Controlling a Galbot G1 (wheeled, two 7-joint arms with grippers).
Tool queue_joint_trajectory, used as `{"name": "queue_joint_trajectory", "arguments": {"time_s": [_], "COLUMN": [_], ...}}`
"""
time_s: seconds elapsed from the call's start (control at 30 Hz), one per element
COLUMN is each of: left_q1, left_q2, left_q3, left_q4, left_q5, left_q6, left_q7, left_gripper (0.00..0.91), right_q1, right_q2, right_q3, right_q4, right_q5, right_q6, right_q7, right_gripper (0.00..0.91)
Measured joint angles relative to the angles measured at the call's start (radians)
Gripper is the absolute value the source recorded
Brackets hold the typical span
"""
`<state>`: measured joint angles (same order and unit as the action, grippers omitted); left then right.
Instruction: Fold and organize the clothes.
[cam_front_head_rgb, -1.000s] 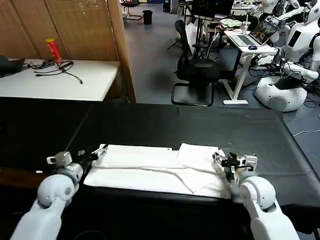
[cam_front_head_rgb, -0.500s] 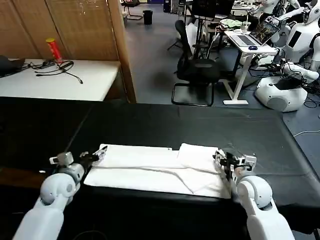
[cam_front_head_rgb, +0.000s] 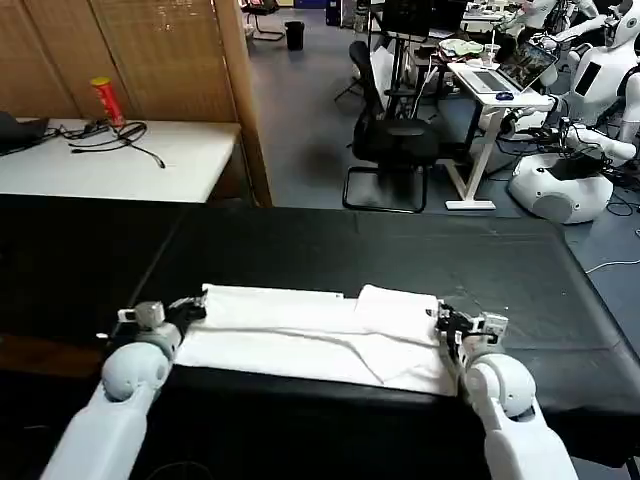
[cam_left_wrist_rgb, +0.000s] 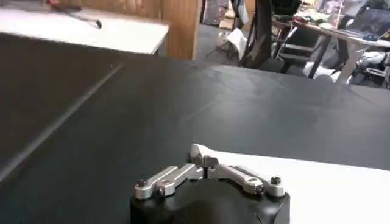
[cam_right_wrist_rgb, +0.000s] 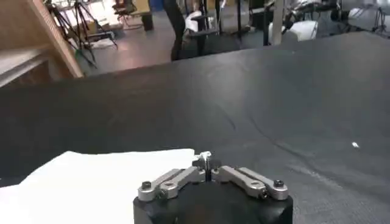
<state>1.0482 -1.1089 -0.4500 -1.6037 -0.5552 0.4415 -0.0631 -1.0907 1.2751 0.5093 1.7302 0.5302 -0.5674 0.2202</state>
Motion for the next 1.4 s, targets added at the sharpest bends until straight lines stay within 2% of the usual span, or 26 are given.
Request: {"name": "queue_joint_trajectory", "arguments": {"time_s": [0.1,0.13,0.17,0.2,0.37,0.6,0.77,0.97,1.3,1.33,1.37,1.4], "left_q1": [-0.022,-0.028,-0.035,-0.039,-0.029,0.006,0.042,0.100,0.194,0.196,0.199,0.203], "left_q2": [-0.006,-0.007,-0.009,-0.011,-0.007,0.027,0.040,0.017,-0.048,-0.054,-0.059,-0.065], "left_q3": [0.012,0.013,0.013,0.013,-0.001,-0.039,-0.071,-0.109,-0.124,-0.124,-0.123,-0.123], "left_q4": [0.019,0.025,0.032,0.033,0.013,-0.038,-0.077,-0.130,-0.149,-0.147,-0.145,-0.144], "left_q5": [0.006,0.008,0.013,0.016,0.030,0.046,0.004,-0.060,0.075,0.081,0.086,0.092], "left_q6": [-0.006,-0.007,-0.007,-0.007,-0.023,-0.040,-0.026,-0.016,-0.064,-0.065,-0.066,-0.066], "left_q7": [-0.002,-0.002,-0.002,-0.002,-0.009,-0.008,-0.003,0.013,0.030,0.030,0.030,0.030], "left_gripper": [0.000,0.234,0.761,0.878,0.878,0.878,0.878,0.878,0.878,0.858,0.780,0.634], "right_q1": [0.026,0.027,0.028,0.027,-0.009,-0.097,-0.140,-0.161,-0.181,-0.182,-0.182,-0.182], "right_q2": [-0.013,-0.018,-0.023,-0.028,-0.056,-0.084,-0.088,-0.089,-0.093,-0.093,-0.093,-0.092], "right_q3": [0.001,0.002,0.004,0.007,0.025,0.051,0.060,0.063,0.066,0.066,0.066,0.067], "right_q4": [-0.021,-0.022,-0.022,-0.019,0.038,0.190,0.271,0.310,0.367,0.370,0.372,0.374], "right_q5": [0.000,0.001,0.002,0.002,-0.038,-0.033,-0.027,-0.027,-0.031,-0.034,-0.035,-0.036], "right_q6": [0.003,0.002,0.002,0.001,-0.001,-0.010,-0.014,-0.016,-0.018,-0.017,-0.016,-0.015], "right_q7": [-0.033,-0.045,-0.055,-0.064,-0.107,-0.115,-0.112,-0.109,-0.108,-0.108,-0.108,-0.108], "right_gripper": [0.068,0.205,0.878,0.878,0.878,0.878,0.878,0.878,0.878,0.878,0.878,0.878]}}
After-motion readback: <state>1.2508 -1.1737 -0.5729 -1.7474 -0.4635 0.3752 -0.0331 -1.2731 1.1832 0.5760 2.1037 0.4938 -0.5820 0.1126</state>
